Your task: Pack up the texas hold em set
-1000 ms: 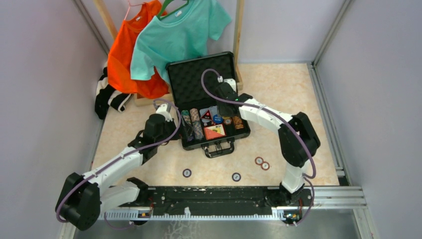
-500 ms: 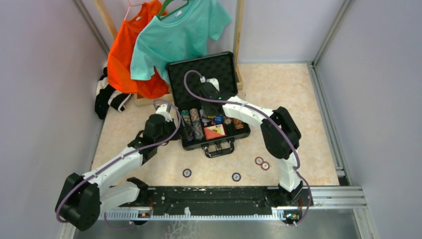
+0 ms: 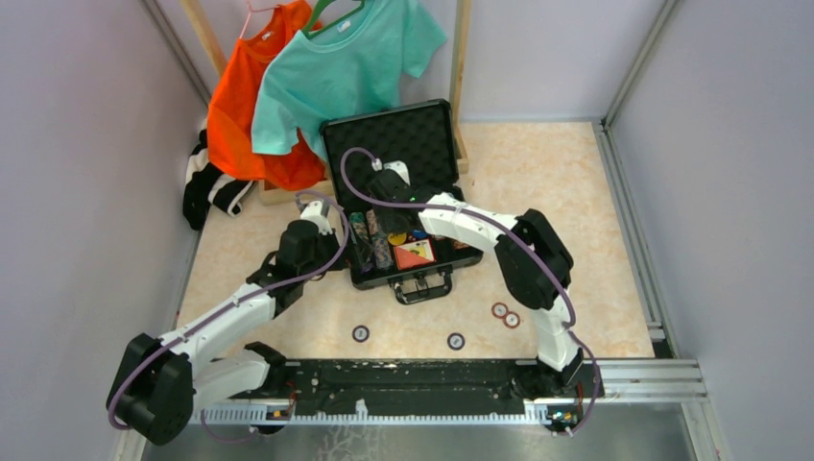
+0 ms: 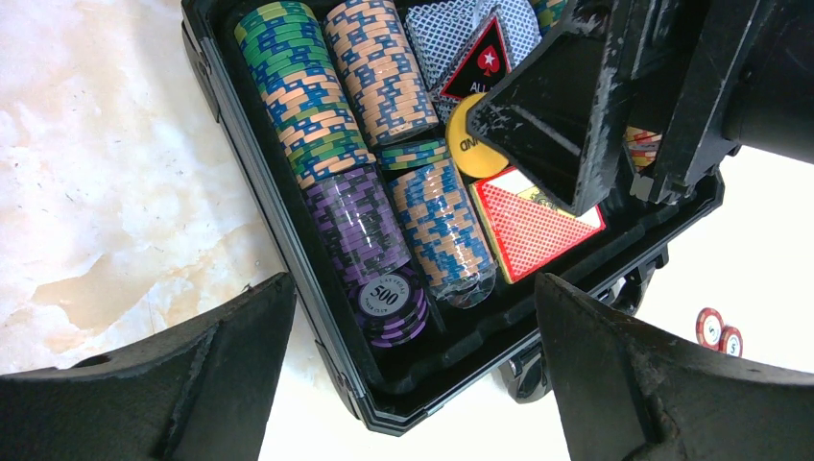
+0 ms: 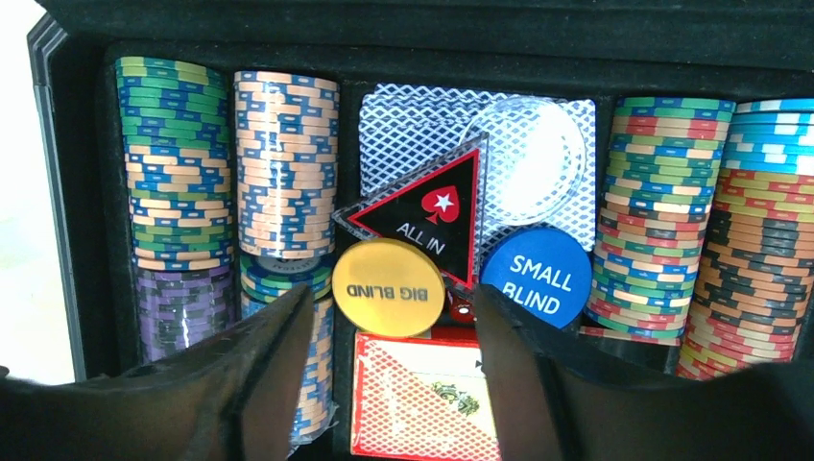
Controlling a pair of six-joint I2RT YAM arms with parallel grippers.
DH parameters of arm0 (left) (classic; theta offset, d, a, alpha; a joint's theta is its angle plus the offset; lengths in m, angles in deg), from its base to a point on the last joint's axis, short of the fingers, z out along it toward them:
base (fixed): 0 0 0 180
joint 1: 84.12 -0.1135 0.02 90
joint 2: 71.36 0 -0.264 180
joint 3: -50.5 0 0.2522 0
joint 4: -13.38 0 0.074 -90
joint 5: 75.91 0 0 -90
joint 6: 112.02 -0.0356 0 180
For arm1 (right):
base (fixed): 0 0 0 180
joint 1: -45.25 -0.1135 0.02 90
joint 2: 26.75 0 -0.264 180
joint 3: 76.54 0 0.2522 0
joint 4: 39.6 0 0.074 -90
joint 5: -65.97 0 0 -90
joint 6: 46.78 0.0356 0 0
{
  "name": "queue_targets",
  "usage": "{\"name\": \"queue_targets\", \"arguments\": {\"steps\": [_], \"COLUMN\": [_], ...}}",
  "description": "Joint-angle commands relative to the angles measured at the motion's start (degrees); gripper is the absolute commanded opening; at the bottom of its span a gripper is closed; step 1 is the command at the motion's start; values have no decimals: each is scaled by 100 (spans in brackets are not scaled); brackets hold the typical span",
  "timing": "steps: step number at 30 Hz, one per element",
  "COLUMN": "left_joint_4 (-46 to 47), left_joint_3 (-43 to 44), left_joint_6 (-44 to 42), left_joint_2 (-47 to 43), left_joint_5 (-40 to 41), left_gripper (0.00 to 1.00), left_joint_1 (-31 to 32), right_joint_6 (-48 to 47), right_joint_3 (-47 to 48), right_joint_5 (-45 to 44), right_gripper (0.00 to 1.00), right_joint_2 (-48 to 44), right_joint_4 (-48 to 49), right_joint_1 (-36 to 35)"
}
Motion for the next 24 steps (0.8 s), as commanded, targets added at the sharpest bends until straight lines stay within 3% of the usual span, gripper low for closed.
{"name": "queue_targets", "arguments": {"steps": [1,4,12,24], "left_joint_4": [48,37,41,136], "left_joint_3": [-19,-20,-28,-4], "left_joint_6": [-46,-43,-46,8], "left_joint_2": [-83,-88,-91,-73], "left_joint_5": [48,60,48,-270], "left_gripper": [99,99,99,99], "left_joint_1": [-14,-18,-15,-12], "right_joint_6": [34,34,96,1117], "right_joint_3": [198,155,-614,-4265], "right_joint_5": [-4,-69,-942,-992], "right_gripper": [68,77,77,77], "right_joint_2": [-15,-96,-1198,-4274], "right_joint_4": [106,101,73,-201], "right_joint_1": [-84,-83,-1,643]}}
